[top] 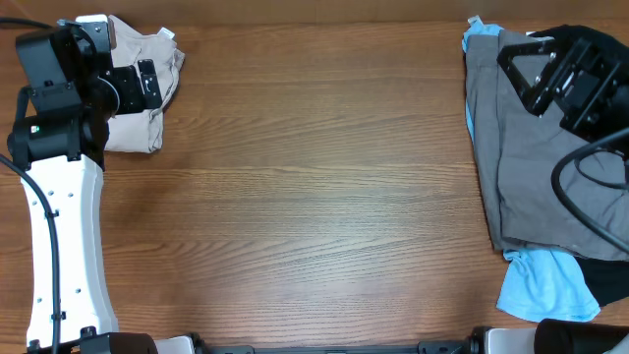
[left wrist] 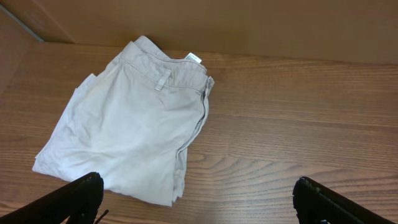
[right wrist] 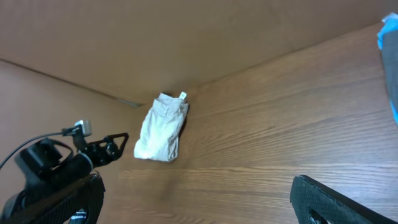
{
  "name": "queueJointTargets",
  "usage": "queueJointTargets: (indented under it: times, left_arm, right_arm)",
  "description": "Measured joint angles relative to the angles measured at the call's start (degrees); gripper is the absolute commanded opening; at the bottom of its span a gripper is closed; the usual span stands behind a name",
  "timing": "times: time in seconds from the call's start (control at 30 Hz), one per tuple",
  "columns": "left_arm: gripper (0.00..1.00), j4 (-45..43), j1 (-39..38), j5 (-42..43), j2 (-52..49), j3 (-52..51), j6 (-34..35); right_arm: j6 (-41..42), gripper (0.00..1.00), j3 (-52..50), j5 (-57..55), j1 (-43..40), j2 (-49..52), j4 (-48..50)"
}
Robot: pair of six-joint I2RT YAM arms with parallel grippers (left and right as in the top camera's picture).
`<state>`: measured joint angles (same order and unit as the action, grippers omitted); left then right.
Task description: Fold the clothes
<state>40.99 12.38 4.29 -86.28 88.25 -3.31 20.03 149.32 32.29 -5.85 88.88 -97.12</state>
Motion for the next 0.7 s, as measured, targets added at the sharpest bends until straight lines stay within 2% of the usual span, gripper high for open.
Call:
queueJointTargets:
  times: [0.13, 0.33, 0.47, 0.53, 0.7]
  left_arm:
    - [1.0, 0.13, 0.0, 0.0, 0.0, 0.0, 0.0]
    - [1.0, 0.13, 0.0, 0.0, 0.0, 0.0, 0.0]
    - [1.0, 0.15, 0.0, 0.0, 0.0, -0.02, 0.02]
    - [1.0, 0.15, 0.0, 0.0, 0.0, -0.02, 0.0]
    - [1.0, 0.15, 0.0, 0.0, 0.0, -0.02, 0.02]
  right_arm:
    - [-4.44, 1.0, 0.0, -1.7, 0.0, -0.35, -0.02]
    - [-12.74, 1.0, 0.0, -11.58, 0.0, -0.33, 1.09]
    - [-14.84, 1.0, -0.81, -17.25, 0.0, -0.79, 6.88]
    - [-15.26, 1.0, -3.41, -18.32, 0.0, -2.14, 11.39]
    - [-15.87, 1.0, -19.54, -19.65, -0.02, -10.38, 25.62]
